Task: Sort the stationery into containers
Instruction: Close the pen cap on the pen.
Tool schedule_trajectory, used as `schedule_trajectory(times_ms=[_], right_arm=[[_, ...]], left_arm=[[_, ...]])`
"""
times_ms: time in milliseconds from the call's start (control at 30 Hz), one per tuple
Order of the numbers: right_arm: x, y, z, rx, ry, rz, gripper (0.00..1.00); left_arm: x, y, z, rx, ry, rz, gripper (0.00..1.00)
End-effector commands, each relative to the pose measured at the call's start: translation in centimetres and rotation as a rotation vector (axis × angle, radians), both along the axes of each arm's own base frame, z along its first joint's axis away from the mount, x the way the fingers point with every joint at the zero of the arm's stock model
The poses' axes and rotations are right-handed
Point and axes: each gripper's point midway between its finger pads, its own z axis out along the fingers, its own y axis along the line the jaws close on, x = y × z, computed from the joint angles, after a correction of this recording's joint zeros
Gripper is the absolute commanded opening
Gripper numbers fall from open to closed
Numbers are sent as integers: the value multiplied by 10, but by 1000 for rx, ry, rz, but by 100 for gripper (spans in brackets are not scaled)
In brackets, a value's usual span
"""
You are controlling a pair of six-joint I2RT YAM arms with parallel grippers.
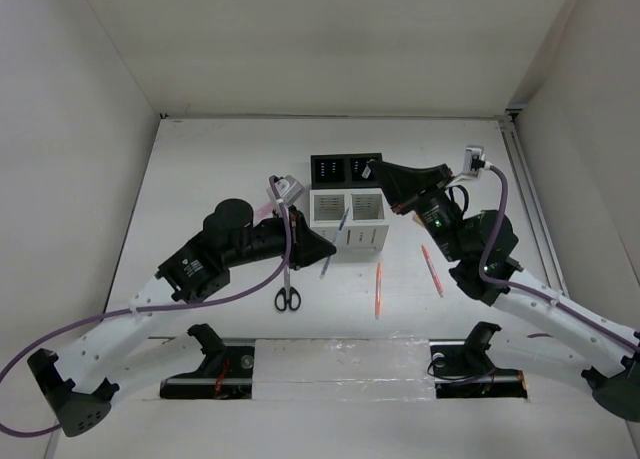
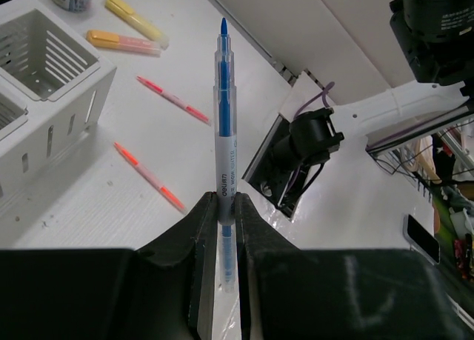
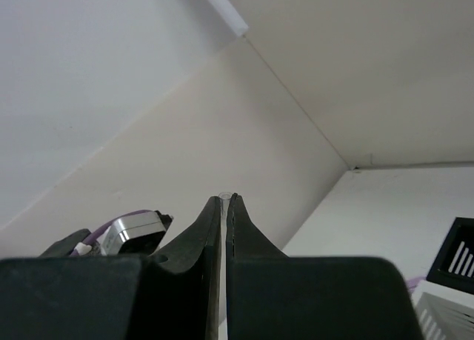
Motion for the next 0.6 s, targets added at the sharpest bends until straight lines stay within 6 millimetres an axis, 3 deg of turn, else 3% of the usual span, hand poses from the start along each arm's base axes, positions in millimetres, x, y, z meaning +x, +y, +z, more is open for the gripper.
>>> schedule_trajectory(times_ms=[0,367,567], right_arm=[[-19,5,22,90,-73,89,0],[-18,14,-4,86,-15,134,0],[-22,15,-4,90,-31,150,0]], left_arm=[[-7,-3,28,-96,-62,-41,0],[-10,2,39,-105,-109,-45,0],[-9,3,42,-111,-116,-36,0]])
